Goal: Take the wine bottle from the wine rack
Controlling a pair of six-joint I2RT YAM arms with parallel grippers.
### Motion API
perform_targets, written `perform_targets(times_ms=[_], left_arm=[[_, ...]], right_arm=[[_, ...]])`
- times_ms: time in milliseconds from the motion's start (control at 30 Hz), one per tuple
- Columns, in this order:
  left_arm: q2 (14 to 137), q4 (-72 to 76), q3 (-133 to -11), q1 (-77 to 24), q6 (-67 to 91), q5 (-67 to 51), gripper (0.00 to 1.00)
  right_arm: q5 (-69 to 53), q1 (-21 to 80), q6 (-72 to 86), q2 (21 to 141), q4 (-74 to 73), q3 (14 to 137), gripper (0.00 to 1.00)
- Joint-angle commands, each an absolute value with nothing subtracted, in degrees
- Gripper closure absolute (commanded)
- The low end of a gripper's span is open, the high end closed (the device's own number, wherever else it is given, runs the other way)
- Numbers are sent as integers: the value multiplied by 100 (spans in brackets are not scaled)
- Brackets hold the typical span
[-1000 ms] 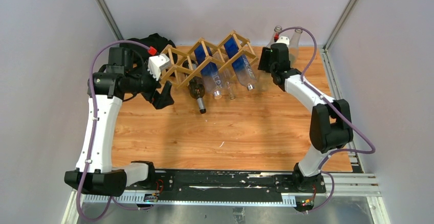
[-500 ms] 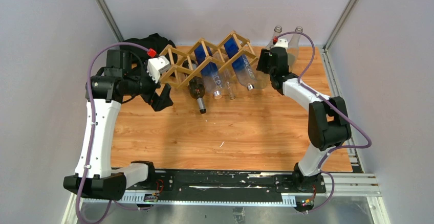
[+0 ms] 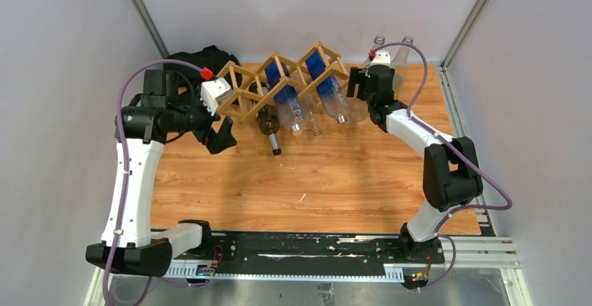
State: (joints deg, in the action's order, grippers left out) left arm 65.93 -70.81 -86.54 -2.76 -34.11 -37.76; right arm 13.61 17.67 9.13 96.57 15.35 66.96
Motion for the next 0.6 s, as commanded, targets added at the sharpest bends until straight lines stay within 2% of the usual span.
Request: perform_targets(times_ms=[0,133,333,567], left_arm=[[6449,-7100,-8599,-300,-3428,-3960,0],[6413,-7101,-8617,-300,-3405,-4035,0],[6425,-7102,-8658,-303,-3399,-4083,0],[6476,-7099,-8701,-297,-3376,-4056,0]], right_arm=[[1481,1845,950,9148,1425,6515,10],[1248,1858,1231,8585,1237,6382,9],[726,1898,2106,7530,539,6396,14],[355,2792,2429,7453,-823,6982,13]])
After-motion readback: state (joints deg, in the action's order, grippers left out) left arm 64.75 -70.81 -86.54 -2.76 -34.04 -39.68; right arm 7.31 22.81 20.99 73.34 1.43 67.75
